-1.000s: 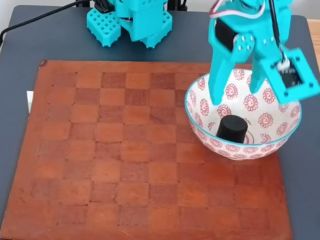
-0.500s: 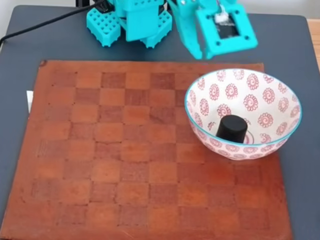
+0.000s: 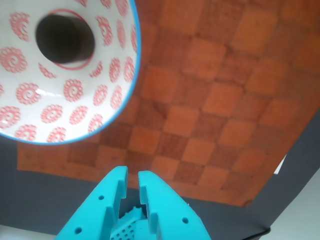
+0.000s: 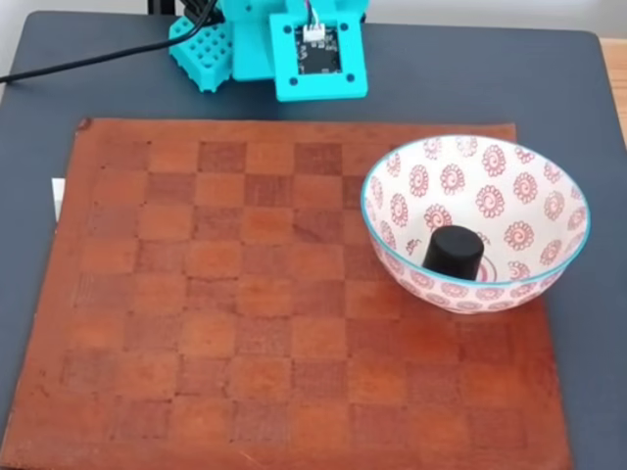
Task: Grasp a black cylinder and put it in a bowl.
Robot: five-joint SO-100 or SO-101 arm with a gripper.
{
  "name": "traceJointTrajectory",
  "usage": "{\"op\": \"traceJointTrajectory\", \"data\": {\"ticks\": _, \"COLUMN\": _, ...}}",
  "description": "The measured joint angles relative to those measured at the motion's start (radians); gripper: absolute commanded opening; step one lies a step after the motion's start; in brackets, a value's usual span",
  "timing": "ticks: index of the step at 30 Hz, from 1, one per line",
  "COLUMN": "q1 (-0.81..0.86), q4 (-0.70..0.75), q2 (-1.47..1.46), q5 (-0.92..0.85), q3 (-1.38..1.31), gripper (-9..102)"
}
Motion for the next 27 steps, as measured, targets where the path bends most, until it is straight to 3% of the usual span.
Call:
{"op": "traceJointTrajectory", "data": {"ticks": 20, "q1": 0.067, "q4": -0.354, "q2": 0.318, "q5": 0.014, "q3": 0.48, "gripper": 0}}
{"op": "traceJointTrajectory", "data": {"ticks": 27, "q1": 0.066, "q4": -0.391, "q2": 0.428, "q5": 0.014, "q3": 0.603, "gripper": 0}}
